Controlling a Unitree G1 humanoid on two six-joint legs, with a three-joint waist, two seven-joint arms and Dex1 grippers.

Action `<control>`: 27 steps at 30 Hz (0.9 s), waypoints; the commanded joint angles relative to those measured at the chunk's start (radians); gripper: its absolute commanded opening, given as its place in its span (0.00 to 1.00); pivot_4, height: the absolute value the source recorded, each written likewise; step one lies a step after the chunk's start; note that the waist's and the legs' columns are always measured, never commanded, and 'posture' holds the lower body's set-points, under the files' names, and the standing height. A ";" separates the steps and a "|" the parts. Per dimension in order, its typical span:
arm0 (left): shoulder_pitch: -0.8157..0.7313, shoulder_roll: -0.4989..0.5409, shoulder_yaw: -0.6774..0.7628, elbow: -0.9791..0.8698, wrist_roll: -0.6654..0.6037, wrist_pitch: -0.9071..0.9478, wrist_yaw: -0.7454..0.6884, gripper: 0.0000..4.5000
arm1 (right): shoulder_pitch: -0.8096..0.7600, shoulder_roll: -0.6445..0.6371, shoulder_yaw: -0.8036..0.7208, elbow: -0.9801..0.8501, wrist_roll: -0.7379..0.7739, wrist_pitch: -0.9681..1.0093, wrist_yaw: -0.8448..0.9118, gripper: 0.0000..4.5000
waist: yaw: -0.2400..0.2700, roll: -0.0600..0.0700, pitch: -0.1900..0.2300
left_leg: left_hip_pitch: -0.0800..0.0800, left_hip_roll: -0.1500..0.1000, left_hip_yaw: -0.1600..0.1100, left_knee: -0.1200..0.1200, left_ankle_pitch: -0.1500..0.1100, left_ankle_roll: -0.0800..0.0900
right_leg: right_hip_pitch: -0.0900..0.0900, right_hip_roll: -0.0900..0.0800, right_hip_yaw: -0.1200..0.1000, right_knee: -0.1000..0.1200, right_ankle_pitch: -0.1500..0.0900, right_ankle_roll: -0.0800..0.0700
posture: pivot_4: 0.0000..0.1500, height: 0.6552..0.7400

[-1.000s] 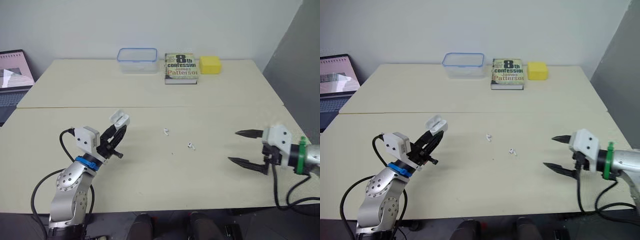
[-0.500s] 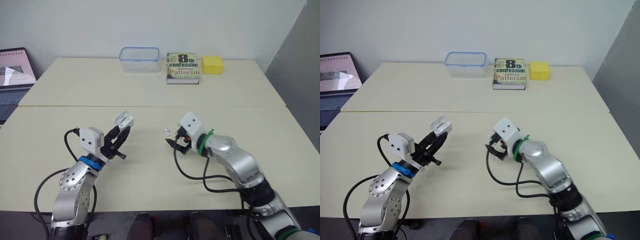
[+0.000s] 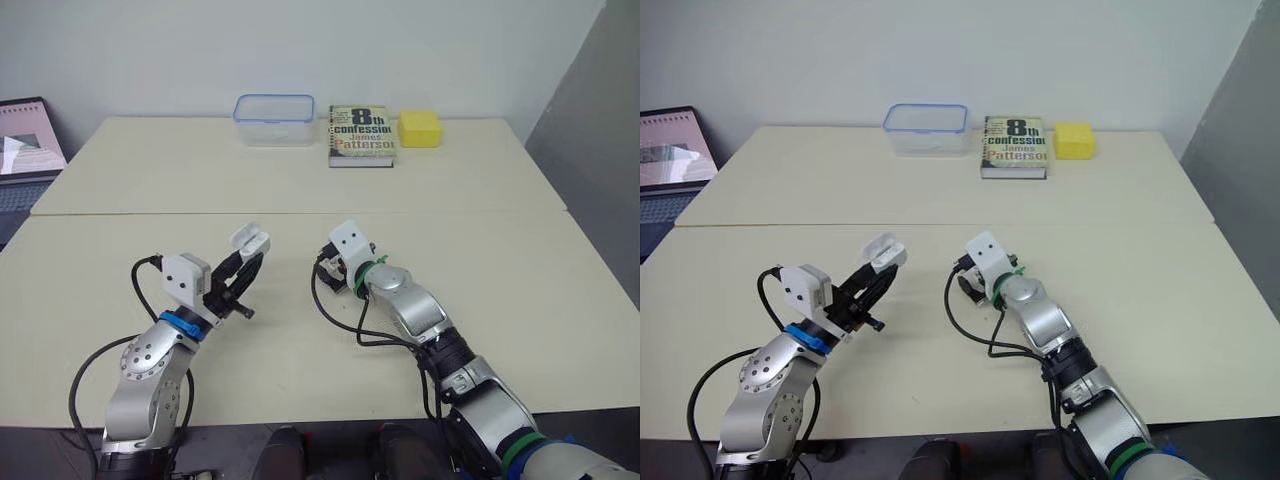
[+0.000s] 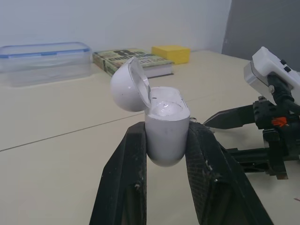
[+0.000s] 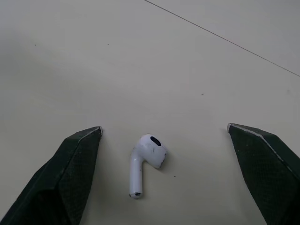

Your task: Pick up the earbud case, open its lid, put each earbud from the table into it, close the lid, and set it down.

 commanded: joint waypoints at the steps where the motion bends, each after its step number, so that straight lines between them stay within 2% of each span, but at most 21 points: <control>1: -0.002 0.013 0.000 -0.024 0.003 -0.006 -0.007 0.17 | 0.012 0.018 -0.024 0.001 0.000 0.024 -0.004 0.79 | -0.004 0.000 0.000 | 0.000 0.000 0.000 0.000 0.000 0.000 | 0.000 0.000 0.000 0.000 0.000 0.000 | 1.00 0.88; 8: -0.008 0.019 -0.002 -0.014 0.002 -0.006 -0.009 0.17 | 0.062 0.034 -0.040 -0.130 0.031 0.135 0.026 0.23 | -0.006 0.000 0.000 | -0.001 0.000 -0.001 0.000 0.000 0.000 | 0.000 0.000 0.000 -0.001 0.000 0.000 | 1.00 0.88; 10: -0.008 0.021 -0.003 -0.014 0.001 -0.005 -0.009 0.17 | 0.068 0.030 -0.036 -0.164 0.032 0.157 0.041 0.10 | -0.007 0.000 0.000 | -0.001 0.000 0.000 0.000 0.000 0.000 | 0.000 0.000 0.000 -0.001 0.000 0.000 | 1.00 0.88; 12: -0.009 0.020 -0.005 -0.015 -0.001 -0.003 -0.009 0.17 | 0.082 -0.022 0.006 -0.286 0.072 0.180 0.155 0.10 | -0.006 0.000 0.000 | -0.001 0.000 0.000 0.000 0.000 0.000 | 0.000 0.000 0.000 -0.001 0.000 0.001 | 1.00 0.88; 16: -0.008 0.019 -0.008 -0.021 -0.003 0.003 -0.009 0.17 | 0.128 -0.216 0.089 -0.563 0.158 0.220 0.397 0.10 | -0.009 0.000 0.000 | -0.004 0.000 0.000 0.000 0.000 0.000 | -0.003 0.000 0.000 -0.001 -0.002 0.004 | 1.00 0.88; 19: 0.001 0.019 -0.008 -0.036 -0.007 0.009 -0.007 0.17 | 0.184 -0.448 0.080 -0.707 0.201 0.146 0.588 0.10 | -0.009 0.000 0.000 | -0.004 0.000 -0.001 0.000 0.000 0.000 | -0.004 0.000 0.000 -0.001 -0.002 0.004 | 1.00 0.88; 23: 0.021 0.019 -0.007 -0.059 -0.012 0.021 -0.003 0.17 | 0.293 -0.734 -0.001 -0.755 0.244 -0.086 0.835 0.10 | -0.008 -0.001 0.000 | -0.004 -0.001 -0.001 0.000 0.000 0.000 | -0.002 -0.001 -0.002 -0.003 -0.002 0.004 | 1.00 0.88; 27: 0.050 0.019 -0.007 -0.100 -0.021 0.038 0.002 0.17 | 0.355 -0.947 -0.062 -0.701 0.265 -0.170 1.011 0.10 | -0.014 -0.001 0.000 | -0.003 -0.001 0.001 0.000 0.000 0.000 | -0.002 0.000 0.000 -0.002 -0.002 0.004 | 1.00 0.88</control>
